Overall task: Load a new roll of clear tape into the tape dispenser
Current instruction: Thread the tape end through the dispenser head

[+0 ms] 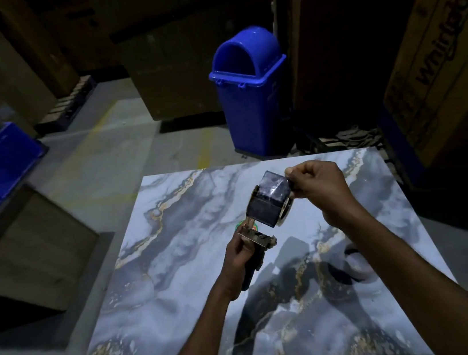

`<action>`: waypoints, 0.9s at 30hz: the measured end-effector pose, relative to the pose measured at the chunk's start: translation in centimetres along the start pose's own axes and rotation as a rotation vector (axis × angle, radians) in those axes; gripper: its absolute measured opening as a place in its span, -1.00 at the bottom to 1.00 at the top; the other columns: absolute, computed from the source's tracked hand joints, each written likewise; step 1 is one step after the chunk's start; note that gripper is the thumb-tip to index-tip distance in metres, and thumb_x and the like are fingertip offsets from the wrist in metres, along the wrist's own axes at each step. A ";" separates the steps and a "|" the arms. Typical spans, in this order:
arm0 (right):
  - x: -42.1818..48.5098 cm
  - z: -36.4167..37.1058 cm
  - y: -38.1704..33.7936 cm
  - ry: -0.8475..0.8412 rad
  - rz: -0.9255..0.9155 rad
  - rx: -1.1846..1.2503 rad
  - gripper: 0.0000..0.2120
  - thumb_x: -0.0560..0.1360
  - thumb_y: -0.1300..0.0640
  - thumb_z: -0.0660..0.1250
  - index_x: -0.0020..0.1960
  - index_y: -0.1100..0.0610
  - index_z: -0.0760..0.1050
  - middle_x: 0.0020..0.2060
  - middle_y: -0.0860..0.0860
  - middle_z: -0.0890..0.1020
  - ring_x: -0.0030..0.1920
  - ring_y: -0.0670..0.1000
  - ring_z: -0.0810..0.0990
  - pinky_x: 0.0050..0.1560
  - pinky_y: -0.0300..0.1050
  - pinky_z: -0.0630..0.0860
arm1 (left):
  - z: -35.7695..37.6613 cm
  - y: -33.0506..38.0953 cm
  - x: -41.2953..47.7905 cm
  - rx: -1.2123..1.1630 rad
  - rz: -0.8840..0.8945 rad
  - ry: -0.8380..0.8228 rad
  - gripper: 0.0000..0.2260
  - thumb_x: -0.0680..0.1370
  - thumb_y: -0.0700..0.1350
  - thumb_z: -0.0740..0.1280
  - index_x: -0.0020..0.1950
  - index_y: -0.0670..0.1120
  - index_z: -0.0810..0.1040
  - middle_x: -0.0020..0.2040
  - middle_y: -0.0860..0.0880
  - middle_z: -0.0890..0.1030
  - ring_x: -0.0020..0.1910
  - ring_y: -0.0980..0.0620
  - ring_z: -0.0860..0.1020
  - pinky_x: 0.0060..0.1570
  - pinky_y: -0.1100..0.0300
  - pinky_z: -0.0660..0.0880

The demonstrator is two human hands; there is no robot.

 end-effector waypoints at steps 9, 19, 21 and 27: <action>0.8 0.3 0.3 -0.012 0.025 0.034 -0.80 0.56 0.18 0.41 -0.21 0.24 0.61 -0.37 0.12 0.67 -0.37 0.00 0.65 -0.20 -0.04 0.66 | 0.1 1.2 1.2 0.043 -0.013 0.061 -0.35 0.50 0.34 0.36 0.10 -0.26 0.34 -0.09 -0.35 0.67 -0.31 -0.14 0.44 -0.48 0.12 0.35; 1.5 1.1 1.7 -0.091 0.152 0.099 -0.82 0.54 0.24 0.43 -0.21 0.27 0.58 -0.48 0.01 0.60 -0.46 -0.07 0.60 -0.30 -0.17 0.59 | 0.0 0.3 1.5 0.084 -0.059 0.069 -0.28 0.46 0.39 0.39 0.14 -0.25 0.34 -0.12 -0.35 0.66 -0.27 -0.21 0.47 -0.45 0.08 0.38; 1.5 1.3 1.8 -0.106 0.167 0.117 -0.85 0.54 0.25 0.43 -0.19 0.28 0.58 -0.50 -0.01 0.61 -0.46 -0.09 0.60 -0.32 -0.20 0.59 | 0.0 0.2 1.5 0.081 -0.072 0.076 -0.25 0.45 0.40 0.40 0.16 -0.26 0.33 -0.13 -0.33 0.67 -0.28 -0.20 0.47 -0.45 0.07 0.39; 2.0 0.9 2.3 -0.059 0.185 0.160 -0.95 0.48 0.35 0.44 -0.06 0.28 0.63 -0.29 0.09 0.64 -0.32 -0.03 0.60 -0.32 -0.24 0.60 | 0.4 0.1 1.6 0.074 -0.130 0.069 -0.29 0.48 0.39 0.35 0.16 -0.25 0.36 -0.23 -0.22 0.64 -0.33 -0.18 0.46 -0.46 0.11 0.41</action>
Point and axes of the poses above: each hand's wrist, its own x-axis towards the middle knuckle, its own z-axis out of the palm, y = z × x, the point moved 10 cm from there along x, towards the middle knuckle
